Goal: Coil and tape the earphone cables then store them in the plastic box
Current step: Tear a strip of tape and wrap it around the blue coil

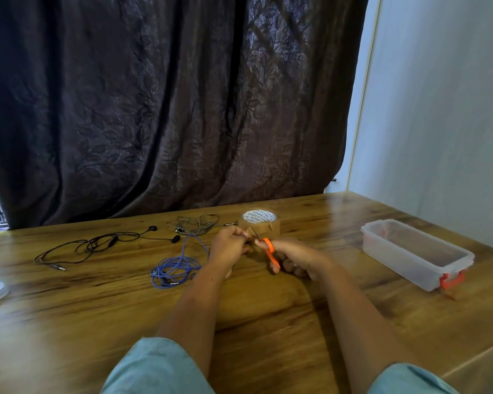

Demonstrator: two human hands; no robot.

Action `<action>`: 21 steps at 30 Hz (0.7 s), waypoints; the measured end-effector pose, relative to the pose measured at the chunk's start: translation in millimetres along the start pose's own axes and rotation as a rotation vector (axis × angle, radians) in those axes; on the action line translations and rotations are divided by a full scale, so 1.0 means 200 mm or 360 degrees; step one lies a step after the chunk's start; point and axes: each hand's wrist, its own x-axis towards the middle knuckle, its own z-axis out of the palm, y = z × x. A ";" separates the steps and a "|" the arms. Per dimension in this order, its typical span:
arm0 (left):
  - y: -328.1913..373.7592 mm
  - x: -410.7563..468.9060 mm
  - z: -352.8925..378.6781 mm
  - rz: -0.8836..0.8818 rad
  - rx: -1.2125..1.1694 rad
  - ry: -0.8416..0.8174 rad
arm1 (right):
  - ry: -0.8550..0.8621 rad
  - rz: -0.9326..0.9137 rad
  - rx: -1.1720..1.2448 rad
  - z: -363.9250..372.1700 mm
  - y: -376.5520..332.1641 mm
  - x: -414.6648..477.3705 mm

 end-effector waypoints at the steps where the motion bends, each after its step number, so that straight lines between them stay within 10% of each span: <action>1: 0.00 0.00 0.00 -0.0006 0.0005 0.0006 | 0.0007 -0.0016 0.0011 0.00 0.01 0.01; 21: 0.02 -0.01 0.01 -0.0051 -0.0049 -0.0034 | -0.0103 0.0001 0.0056 -0.02 0.04 0.08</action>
